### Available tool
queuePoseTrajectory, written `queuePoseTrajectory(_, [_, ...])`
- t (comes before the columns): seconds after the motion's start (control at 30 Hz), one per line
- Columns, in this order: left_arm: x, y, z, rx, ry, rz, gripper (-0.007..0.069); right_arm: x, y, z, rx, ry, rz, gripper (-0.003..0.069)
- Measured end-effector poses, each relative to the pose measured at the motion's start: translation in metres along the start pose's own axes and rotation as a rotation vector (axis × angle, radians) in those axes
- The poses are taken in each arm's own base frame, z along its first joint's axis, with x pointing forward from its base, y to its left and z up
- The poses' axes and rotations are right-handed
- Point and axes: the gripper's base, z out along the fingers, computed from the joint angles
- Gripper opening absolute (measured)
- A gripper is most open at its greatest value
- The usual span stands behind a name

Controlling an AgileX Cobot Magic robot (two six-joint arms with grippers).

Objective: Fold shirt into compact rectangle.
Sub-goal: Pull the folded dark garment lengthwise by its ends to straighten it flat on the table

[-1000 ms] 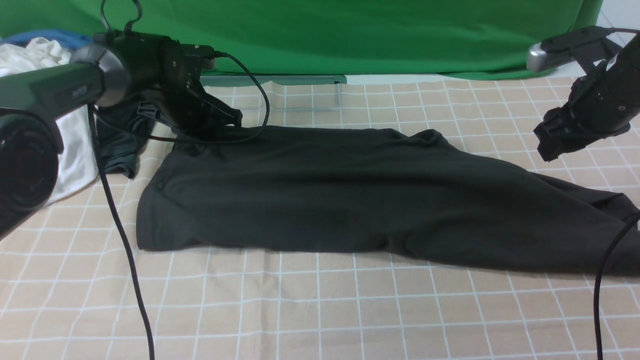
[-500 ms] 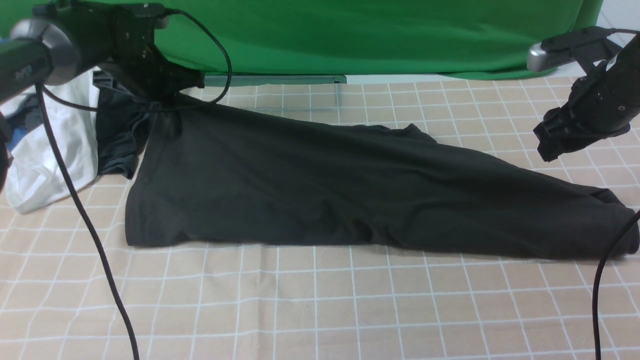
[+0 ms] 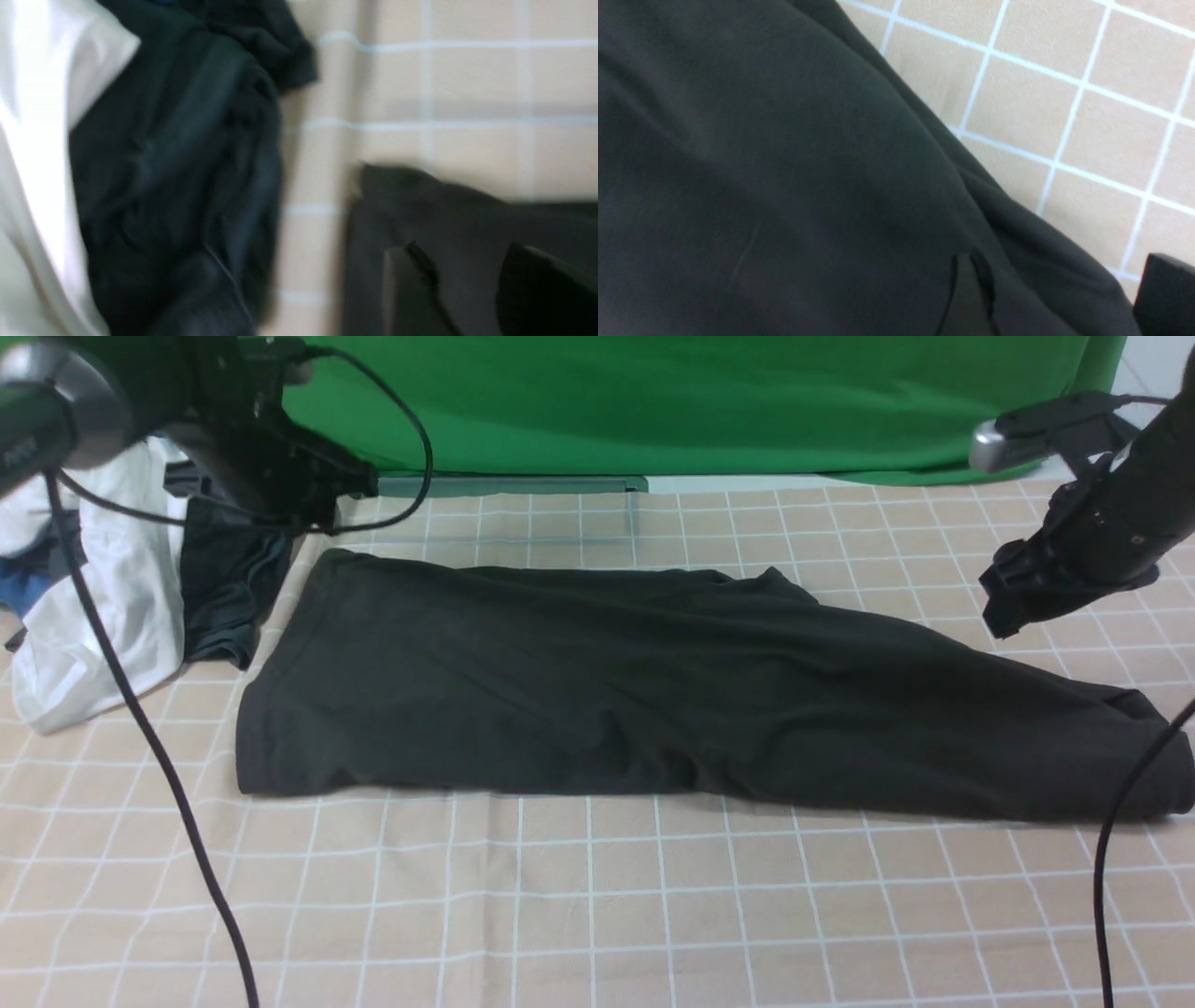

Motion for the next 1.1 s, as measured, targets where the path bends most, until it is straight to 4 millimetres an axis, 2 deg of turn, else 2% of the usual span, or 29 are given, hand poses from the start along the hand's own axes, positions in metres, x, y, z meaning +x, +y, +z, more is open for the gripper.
queuePoseTrajectory(0.1, [0.003,-0.016,-0.020,0.037,0.023,0.037,0.0084,-0.003,0.000,0.017,-0.016,0.024,0.004,0.0504])
queuePoseTrajectory(0.17, [0.012,-0.028,-0.026,0.058,0.060,0.068,0.0032,-0.003,0.003,0.030,-0.037,0.045,-0.011,0.0504])
queuePoseTrajectory(0.27, [0.039,-0.044,-0.016,0.085,0.173,0.095,0.0015,-0.002,0.010,0.046,-0.082,0.075,-0.034,0.0484])
queuePoseTrajectory(0.3, [0.041,-0.045,-0.014,0.087,0.180,0.096,0.0015,-0.002,0.010,0.046,-0.082,0.075,-0.034,0.0484])
queuePoseTrajectory(0.33, [0.060,-0.051,-0.002,0.094,0.245,0.106,0.0015,-0.001,0.014,0.055,-0.100,0.096,-0.052,0.0440])
queuePoseTrajectory(0.4, [0.073,-0.054,0.007,0.095,0.276,0.112,0.0015,0.000,0.017,0.061,-0.110,0.110,-0.062,0.0335])
queuePoseTrajectory(0.43, [0.081,-0.055,0.012,0.096,0.293,0.112,0.0015,0.000,0.019,0.063,-0.114,0.115,-0.067,0.0233])
queuePoseTrajectory(0.47, [0.086,-0.055,0.015,0.096,0.302,0.110,0.0015,-0.001,0.019,0.063,-0.116,0.116,-0.068,0.0181])
queuePoseTrajectory(0.5, [0.090,-0.054,0.018,0.095,0.297,0.108,0.0016,-0.003,0.019,0.061,-0.117,0.113,-0.069,0.0098])
queuePoseTrajectory(0.53, [0.091,-0.054,0.019,0.094,0.300,0.108,0.0016,-0.003,0.019,0.060,-0.117,0.112,-0.068,0.0098])
queuePoseTrajectory(0.57, [0.093,-0.054,0.021,0.093,0.290,0.106,0.0016,-0.007,0.018,0.056,-0.115,0.107,-0.062,0.0060])
queuePoseTrajectory(0.83, [0.095,-0.054,0.022,0.094,0.285,0.104,0.0019,-0.032,0.012,0.032,-0.072,0.052,-0.067,0.0055])
queuePoseTrajectory(1.0, [0.095,-0.054,0.022,0.094,0.287,0.104,0.0019,-0.035,0.009,0.033,-0.045,0.027,-0.078,0.0060])
queuePoseTrajectory(1.1, [0.095,-0.054,0.021,0.094,0.290,0.104,0.0019,-0.035,0.008,0.041,-0.036,0.024,-0.080,0.0099])
